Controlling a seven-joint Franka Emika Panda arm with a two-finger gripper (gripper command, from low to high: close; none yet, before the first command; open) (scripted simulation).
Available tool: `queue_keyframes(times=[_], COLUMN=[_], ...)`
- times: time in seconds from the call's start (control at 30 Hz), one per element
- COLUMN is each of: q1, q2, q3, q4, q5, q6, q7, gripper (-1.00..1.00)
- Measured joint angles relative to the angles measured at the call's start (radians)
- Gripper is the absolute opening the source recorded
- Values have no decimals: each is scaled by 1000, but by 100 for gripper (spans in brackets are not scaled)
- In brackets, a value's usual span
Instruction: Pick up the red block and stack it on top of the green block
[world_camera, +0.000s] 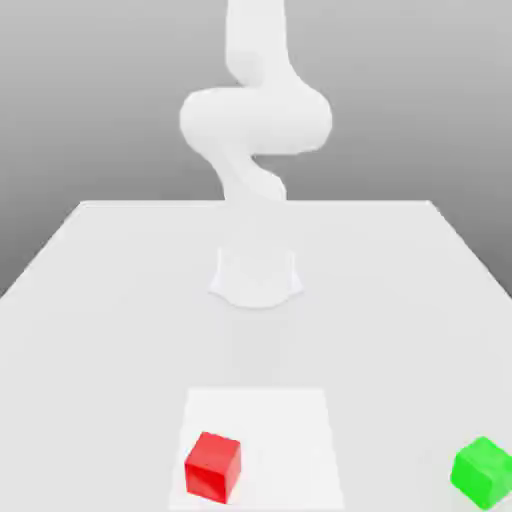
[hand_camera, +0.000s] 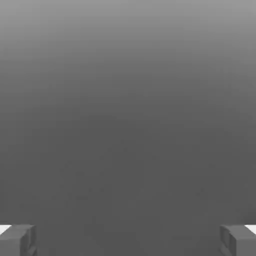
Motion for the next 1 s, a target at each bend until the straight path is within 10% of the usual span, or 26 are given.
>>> queue_keyframes(times=[0.93, 0.97, 1.0], q1=[-91, -91, -91], q2=[1021, 1057, 1057], q3=[-5, -5, -5], q4=[-177, -172, -172], q5=[4, 4, 4], q6=[474, 504, 504], q7=[199, 199, 199], gripper=[0, -100, -100])
